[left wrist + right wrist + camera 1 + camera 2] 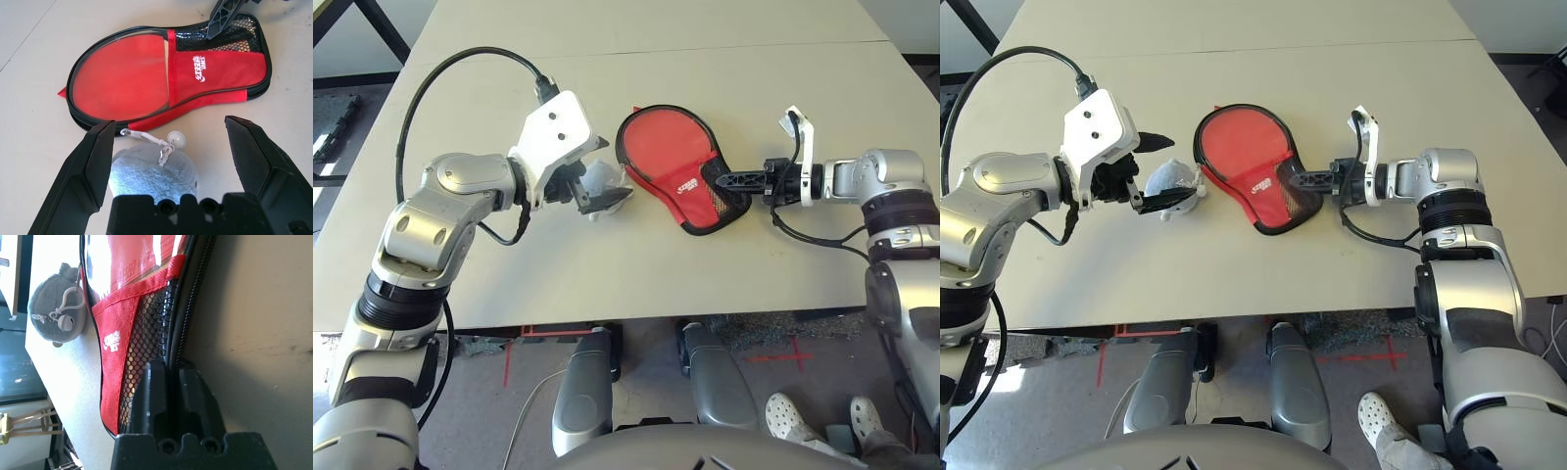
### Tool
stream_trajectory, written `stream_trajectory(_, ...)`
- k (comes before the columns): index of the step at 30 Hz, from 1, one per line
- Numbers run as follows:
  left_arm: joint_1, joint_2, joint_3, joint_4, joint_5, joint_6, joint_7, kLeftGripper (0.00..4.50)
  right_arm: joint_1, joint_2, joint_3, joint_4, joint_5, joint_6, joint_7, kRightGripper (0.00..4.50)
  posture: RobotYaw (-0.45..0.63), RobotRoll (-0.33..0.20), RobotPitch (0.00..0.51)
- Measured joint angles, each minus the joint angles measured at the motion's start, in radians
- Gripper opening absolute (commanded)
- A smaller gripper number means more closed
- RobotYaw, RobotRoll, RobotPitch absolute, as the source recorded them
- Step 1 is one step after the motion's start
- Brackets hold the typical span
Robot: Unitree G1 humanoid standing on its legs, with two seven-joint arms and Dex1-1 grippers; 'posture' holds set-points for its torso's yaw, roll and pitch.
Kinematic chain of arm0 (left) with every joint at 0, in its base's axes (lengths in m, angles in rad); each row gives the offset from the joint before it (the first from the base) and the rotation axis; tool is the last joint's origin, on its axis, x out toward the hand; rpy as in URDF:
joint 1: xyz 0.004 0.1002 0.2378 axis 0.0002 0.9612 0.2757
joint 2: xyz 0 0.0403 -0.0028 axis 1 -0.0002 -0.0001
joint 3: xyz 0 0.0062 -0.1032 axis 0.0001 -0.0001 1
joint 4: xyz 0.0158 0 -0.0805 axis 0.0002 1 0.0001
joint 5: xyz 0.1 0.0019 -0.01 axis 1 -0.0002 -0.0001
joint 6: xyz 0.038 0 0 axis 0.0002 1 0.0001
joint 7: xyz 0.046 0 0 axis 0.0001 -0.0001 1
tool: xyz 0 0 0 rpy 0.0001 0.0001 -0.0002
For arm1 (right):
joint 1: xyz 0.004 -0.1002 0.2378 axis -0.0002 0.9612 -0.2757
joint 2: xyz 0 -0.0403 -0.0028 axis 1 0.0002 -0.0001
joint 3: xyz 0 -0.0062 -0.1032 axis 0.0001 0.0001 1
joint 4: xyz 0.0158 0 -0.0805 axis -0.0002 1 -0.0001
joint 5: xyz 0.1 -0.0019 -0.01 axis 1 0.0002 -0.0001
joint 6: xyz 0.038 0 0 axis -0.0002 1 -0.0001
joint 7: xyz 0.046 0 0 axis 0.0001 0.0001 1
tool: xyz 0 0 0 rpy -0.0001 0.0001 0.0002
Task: Store the ping-pong paddle in its case and zip it.
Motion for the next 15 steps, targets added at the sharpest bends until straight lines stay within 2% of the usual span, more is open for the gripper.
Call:
stream_trajectory(7, 0.002, -0.004, -0.003, 0.004, 0.003, -0.007, 0.001, 4.50, 0.020, -0.045, 0.020, -0.074, 0.011, 0.074, 0.014, 0.03, 0.08, 0.000, 0.222)
stream_trajectory(15, 0.010, -0.008, -0.006, 0.012, 0.006, -0.022, 0.008, 4.50, 0.169, -0.145, 0.029, -0.343, 0.095, 0.230, 0.027, 0.03, 0.07, 0.000, 0.224)
